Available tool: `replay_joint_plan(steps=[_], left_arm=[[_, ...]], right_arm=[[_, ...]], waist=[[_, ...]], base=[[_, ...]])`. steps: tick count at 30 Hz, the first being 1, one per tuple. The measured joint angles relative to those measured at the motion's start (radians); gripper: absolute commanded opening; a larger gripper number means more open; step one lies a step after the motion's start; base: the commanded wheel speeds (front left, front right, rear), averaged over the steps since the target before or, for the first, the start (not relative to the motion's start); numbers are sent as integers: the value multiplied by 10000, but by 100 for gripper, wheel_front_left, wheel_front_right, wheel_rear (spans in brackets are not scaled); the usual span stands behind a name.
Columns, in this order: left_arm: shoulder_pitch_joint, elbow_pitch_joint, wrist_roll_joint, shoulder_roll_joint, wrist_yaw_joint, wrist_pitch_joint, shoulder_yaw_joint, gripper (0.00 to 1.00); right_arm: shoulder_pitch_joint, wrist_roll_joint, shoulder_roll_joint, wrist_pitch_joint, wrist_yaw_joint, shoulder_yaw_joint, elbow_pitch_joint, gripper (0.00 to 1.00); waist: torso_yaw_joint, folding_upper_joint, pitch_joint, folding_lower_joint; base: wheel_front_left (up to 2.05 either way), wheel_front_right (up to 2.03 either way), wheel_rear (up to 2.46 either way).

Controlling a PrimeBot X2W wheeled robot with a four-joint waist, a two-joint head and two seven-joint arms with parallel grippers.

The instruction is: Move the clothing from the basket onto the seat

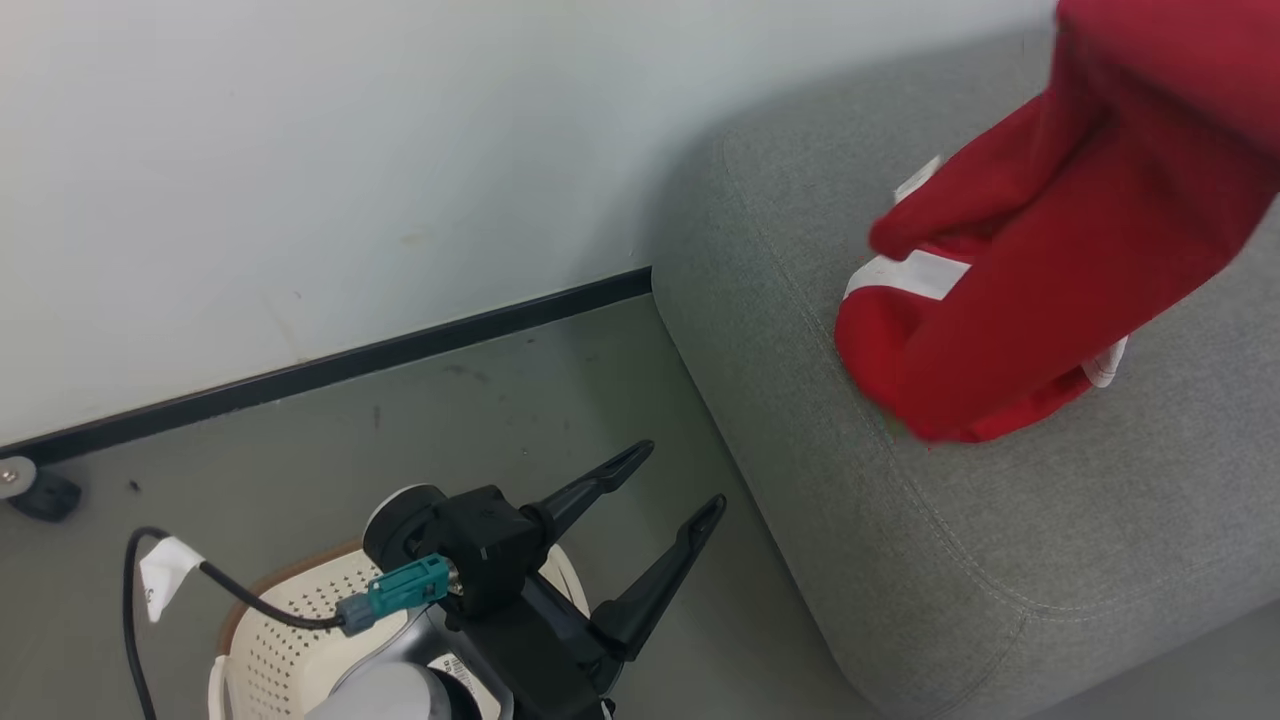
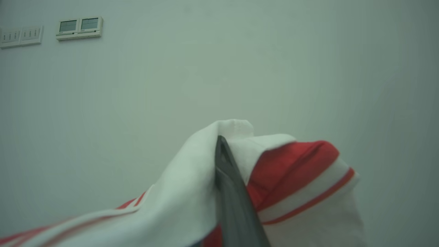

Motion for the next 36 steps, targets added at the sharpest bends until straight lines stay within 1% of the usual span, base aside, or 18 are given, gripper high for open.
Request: replay_joint_plan(steps=[4, 8, 11, 14, 16, 19, 21, 24, 25, 26, 30, 33, 36], left_arm=[[-92, -221, 23, 84, 2, 82, 38, 100], [-172, -326, 36, 221, 2, 173, 73, 100], [-345, -474, 42, 284, -4, 261, 102, 100], [-479, -566, 100, 276, -8, 353, 86, 100], [-497, -673, 100, 282, -8, 437, 82, 100], [-503, -899, 109, 332, -8, 514, 82, 100], [-526, -1049, 113, 357, -8, 614, 67, 100], [-676, -1250, 115, 374, -10, 700, 31, 100], [-729, -1302, 117, 372, -12, 759, 31, 100], [-816, -1367, 125, 384, -21, 840, 12, 100], [-971, -1484, 127, 468, -88, 961, 19, 100], [-1136, -1501, 128, 539, -100, 1007, 58, 100], [-1214, -1448, 128, 575, -186, 1009, 84, 100]], right_arm=[[-945, 784, -217, 261, 31, -677, 644, 0], [-1462, 798, -420, 508, 4, -846, 1114, 0], [-1932, 596, -894, 694, -178, -1055, 1682, 0], [-2336, 587, -1440, 880, -221, -1457, 2420, 0], [-2562, 575, -1825, 965, -337, -1684, 2955, 0], [-2837, 155, -2368, 1053, -508, -1674, 3526, 0], [-2966, -585, -2869, 1139, -545, -1365, 3756, 0], [-3202, -1005, -3187, 1135, -675, -1264, 4230, 0], [-3240, -1030, -3218, 1135, -800, -1287, 4353, 0], [-3282, -1106, -3248, 1122, -1041, -1369, 4592, 0], [-3279, -1302, -3241, 1112, -1421, -1386, 4986, 0], [-3275, -1499, -3037, 1091, -1607, -1156, 5114, 0], [-3174, -1511, -2529, 1198, -1615, -742, 5417, 0]], waist=[[114, 0, 238, 0], [196, 0, 440, 0], [285, 1, 648, 1], [389, 0, 857, 0], [465, 0, 1001, 1], [573, 0, 1234, -1], [641, 0, 1409, 0], [740, 0, 1690, 0], [773, 1, 1787, 0], [844, 0, 1986, 0], [992, 0, 2377, 0], [1106, 0, 2649, 0], [1226, 0, 2863, 1]], base=[[0, 0, 0], [0, 0, 0], [0, 0, 0], [0, 0, 0], [0, 0, 0], [0, 0, 0], [0, 0, 0], [0, 0, 0], [0, 0, 0], [0, 0, 0], [0, 0, 0], [0, 0, 0], [0, 0, 0]])
